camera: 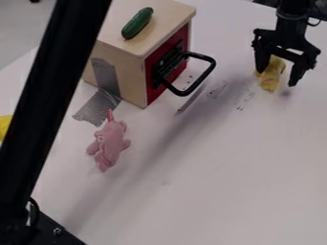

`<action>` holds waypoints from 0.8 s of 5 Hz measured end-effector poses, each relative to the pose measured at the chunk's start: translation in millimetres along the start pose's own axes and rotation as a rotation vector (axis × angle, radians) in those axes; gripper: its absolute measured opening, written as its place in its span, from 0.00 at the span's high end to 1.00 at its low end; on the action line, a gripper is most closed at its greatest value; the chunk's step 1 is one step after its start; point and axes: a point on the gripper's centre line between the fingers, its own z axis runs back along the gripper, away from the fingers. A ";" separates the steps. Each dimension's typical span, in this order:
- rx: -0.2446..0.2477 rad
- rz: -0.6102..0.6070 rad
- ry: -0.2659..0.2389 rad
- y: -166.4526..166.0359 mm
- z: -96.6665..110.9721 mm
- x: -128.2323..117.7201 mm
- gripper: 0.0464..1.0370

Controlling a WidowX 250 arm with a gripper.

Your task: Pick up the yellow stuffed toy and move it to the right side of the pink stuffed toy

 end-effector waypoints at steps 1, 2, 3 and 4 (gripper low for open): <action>0.021 -0.005 0.020 3.5 -7.2 -1.8 0.08; 0.024 -0.002 0.023 5.4 -10.3 -3.7 0.36; 0.035 -0.006 0.027 7.3 -8.7 -11.5 0.62; 0.019 -0.002 0.043 4.9 -2.9 -26.0 0.84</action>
